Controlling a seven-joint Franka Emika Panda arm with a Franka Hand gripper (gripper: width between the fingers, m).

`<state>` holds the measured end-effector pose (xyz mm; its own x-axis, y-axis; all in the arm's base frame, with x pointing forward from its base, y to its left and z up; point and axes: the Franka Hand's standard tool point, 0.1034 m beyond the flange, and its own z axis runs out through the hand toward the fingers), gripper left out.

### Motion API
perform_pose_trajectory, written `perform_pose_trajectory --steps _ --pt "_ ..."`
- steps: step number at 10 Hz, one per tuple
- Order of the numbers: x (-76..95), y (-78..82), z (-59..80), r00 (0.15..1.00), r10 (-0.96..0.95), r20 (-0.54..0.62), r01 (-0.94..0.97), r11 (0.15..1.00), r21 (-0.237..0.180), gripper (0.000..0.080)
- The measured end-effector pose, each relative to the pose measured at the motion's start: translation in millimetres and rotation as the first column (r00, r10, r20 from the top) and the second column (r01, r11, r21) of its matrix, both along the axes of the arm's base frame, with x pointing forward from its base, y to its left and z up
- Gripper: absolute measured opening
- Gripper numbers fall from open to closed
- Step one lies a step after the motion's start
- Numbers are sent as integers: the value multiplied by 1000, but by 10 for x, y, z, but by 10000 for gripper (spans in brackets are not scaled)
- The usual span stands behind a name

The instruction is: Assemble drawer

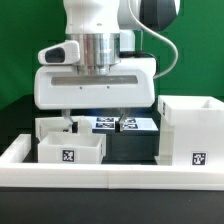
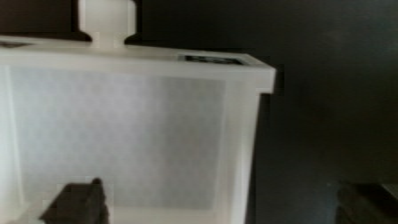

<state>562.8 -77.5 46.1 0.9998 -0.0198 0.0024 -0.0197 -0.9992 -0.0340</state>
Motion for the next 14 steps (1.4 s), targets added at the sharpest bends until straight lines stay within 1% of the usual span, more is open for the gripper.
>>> perform_pose_trajectory --steps 4,5,7,9,10,11,13,14 --pt "-73 -6 -310 1000 6 6 -6 1000 -24 649" --pt "-91 -5 -358 1000 7 4 -7 1000 -27 649" --pt "-106 -10 -395 1000 7 0 -7 1000 -28 649" --pt "-105 -5 -397 1000 8 0 -8 1000 -28 649" --pt "-105 -6 -397 1000 8 0 -8 1000 -28 513" --pt "-105 -6 -397 1000 9 0 -9 1000 -28 513" --pt "-105 -6 -397 1000 9 0 -9 1000 -28 240" --pt "-105 -6 -397 1000 9 0 -9 1000 -28 240"
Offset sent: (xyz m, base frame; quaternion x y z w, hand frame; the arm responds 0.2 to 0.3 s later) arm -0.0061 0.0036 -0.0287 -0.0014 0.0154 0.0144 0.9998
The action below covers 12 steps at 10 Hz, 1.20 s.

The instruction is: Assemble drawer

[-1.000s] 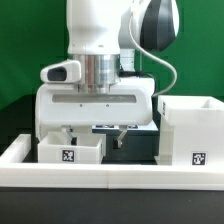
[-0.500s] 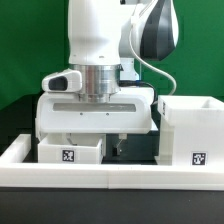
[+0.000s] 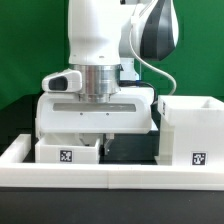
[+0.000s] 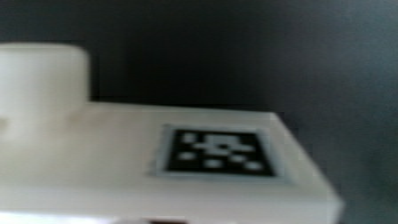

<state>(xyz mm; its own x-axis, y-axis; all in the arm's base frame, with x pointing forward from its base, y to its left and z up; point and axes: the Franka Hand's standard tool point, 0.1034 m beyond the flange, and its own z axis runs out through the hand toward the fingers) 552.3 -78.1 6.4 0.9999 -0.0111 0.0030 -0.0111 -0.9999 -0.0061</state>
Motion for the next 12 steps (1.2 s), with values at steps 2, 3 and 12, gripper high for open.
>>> perform_pose_trajectory --steps 2,3,12 --pt "0 0 0 1000 0 0 0 1000 0 40" --pt "0 0 0 1000 0 0 0 1000 0 40" --pt "-102 51 92 969 244 -30 -244 970 20 41"
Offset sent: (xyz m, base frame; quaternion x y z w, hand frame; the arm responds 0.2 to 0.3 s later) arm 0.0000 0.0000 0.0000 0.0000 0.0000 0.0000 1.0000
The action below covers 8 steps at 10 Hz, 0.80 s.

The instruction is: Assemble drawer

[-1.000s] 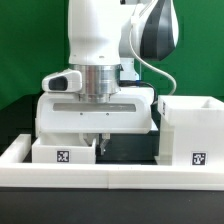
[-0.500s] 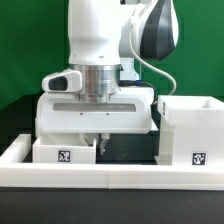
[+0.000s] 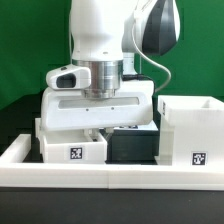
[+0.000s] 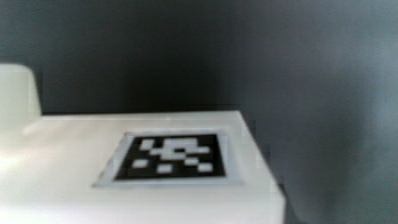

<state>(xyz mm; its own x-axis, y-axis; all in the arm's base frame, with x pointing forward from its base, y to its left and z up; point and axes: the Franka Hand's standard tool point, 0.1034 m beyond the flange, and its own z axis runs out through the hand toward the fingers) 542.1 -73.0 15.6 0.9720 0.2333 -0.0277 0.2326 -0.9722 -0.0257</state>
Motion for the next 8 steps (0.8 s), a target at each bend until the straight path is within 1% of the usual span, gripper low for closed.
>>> perform_pose_trajectory --steps 1,4,6,8 --pt "-9 2 -23 1000 -4 -3 4 1000 -1 41" --pt "-23 -14 -36 983 183 -3 -183 983 4 41" --pt "-34 7 -28 927 375 -6 -375 927 3 41" --pt "-70 33 -4 841 540 -17 -540 842 3 41"
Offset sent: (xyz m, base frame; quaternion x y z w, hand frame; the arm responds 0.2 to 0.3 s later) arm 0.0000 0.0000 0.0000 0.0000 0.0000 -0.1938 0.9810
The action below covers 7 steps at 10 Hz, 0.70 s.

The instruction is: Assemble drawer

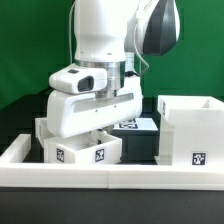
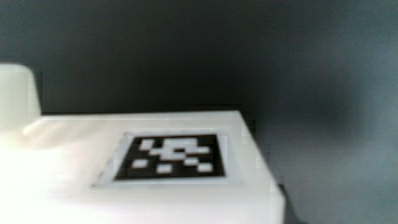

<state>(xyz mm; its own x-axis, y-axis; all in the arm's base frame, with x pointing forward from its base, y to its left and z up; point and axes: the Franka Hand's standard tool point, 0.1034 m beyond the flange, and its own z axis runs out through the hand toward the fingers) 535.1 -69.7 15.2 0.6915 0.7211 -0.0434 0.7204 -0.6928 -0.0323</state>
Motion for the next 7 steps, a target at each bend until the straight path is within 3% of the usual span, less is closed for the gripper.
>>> perform_pose_trajectory --steps 4,7 --pt "-12 -63 11 971 240 -9 -240 971 -5 41" --pt "-35 -79 8 898 439 -26 -439 898 -8 41"
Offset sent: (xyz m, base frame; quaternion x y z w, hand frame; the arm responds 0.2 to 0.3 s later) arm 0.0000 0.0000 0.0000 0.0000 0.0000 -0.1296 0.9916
